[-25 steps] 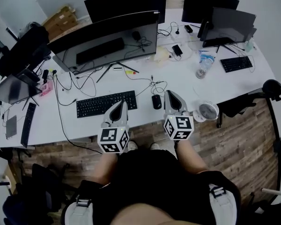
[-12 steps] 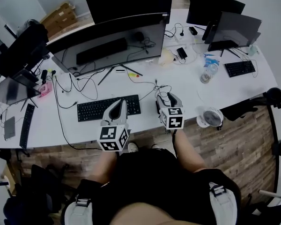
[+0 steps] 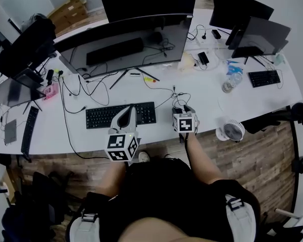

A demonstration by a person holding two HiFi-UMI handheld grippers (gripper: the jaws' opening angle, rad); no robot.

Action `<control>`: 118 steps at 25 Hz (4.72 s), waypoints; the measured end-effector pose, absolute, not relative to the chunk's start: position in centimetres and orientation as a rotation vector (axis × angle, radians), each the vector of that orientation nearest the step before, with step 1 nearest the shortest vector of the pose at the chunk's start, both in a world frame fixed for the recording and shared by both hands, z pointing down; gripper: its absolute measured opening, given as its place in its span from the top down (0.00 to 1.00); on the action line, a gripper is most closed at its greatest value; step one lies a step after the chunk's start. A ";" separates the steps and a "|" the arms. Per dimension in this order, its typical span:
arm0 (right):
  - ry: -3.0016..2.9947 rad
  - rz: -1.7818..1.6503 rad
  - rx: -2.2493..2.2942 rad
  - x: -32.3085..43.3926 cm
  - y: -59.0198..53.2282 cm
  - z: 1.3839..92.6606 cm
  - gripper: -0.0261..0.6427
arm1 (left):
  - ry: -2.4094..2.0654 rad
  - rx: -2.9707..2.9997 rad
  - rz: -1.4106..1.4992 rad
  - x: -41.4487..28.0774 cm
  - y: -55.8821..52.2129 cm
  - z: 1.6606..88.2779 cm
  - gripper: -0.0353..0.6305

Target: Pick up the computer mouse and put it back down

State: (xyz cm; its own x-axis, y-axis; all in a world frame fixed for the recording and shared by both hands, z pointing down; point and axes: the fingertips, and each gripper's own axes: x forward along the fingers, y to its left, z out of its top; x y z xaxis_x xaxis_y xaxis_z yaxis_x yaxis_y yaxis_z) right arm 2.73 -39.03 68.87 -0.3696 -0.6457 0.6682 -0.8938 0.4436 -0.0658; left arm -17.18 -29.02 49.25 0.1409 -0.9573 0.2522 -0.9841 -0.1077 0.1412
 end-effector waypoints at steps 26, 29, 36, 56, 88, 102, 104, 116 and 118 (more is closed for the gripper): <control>-1.964 0.560 1.141 2.5 -38.6 80.0 0.57 | -1.917 2.098 0.161 -19.0 -29.6 50.5 0.87; -1.978 0.569 1.117 2.2 -38.6 80.1 0.57 | -1.906 2.116 0.152 -18.6 -29.8 50.4 0.87; -2.029 0.504 1.208 3.5 -38.7 76.7 0.57 | -1.879 2.173 0.128 -17.5 -29.9 49.5 0.87; -2.514 0.067 1.642 4.4 -39.5 47.0 0.57 | -1.789 2.271 0.096 -15.4 -32.4 48.7 0.87; -2.248 0.314 1.528 4.1 -40.6 63.5 0.57 | -1.827 2.236 0.107 -17.3 -32.2 48.8 0.87; -1.936 0.563 1.274 4.0 -38.0 78.9 0.57 | -1.898 2.163 0.135 -19.9 -30.5 49.3 0.87; -1.969 0.574 1.258 3.6 -37.8 78.4 0.57 | -1.898 2.165 0.136 -19.9 -30.4 49.2 0.87; -2.491 0.083 1.648 2.5 -40.9 52.5 0.97 | -1.888 2.197 0.107 -19.2 -30.6 48.5 0.87; -2.593 0.015 1.687 2.5 -40.2 47.5 0.97 | -1.889 2.204 0.099 -19.0 -30.6 48.3 0.87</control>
